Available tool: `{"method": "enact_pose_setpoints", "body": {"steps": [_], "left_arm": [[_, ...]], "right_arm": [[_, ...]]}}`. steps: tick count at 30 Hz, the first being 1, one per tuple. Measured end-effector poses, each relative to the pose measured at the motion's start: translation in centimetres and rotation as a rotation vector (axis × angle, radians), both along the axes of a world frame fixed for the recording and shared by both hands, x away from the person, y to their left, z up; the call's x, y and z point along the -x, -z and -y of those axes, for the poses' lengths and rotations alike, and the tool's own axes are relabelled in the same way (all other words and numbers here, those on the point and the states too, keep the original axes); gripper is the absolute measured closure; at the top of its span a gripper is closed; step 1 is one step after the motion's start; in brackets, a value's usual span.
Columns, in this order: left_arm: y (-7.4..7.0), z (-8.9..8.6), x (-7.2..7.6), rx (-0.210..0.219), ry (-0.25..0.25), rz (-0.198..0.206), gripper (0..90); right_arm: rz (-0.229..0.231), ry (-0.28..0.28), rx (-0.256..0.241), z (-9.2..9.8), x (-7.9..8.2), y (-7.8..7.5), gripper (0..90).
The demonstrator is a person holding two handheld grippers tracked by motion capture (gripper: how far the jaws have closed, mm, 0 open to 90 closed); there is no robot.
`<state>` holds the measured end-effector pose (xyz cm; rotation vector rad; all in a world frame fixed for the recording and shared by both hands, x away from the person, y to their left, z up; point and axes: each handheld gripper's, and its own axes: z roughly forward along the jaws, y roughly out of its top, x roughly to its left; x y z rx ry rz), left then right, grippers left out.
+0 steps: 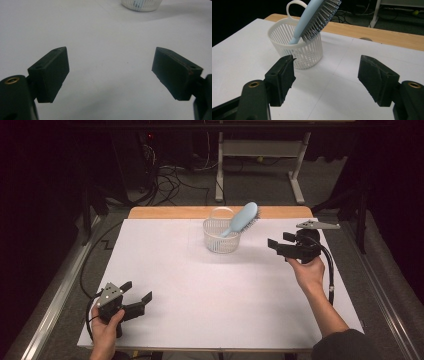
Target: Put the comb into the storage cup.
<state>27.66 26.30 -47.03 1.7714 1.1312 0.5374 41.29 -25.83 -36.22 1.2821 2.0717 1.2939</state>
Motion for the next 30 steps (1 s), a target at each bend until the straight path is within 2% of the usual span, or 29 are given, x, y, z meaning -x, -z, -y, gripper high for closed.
{"method": "enact_pose_setpoints", "body": {"steps": [30], "left_arm": [[0.0,0.0,0.0,0.003,-0.004,-0.002,15.3]], "right_arm": [[0.019,0.01,-0.011,1.5,1.5,0.1,29.8]]}}
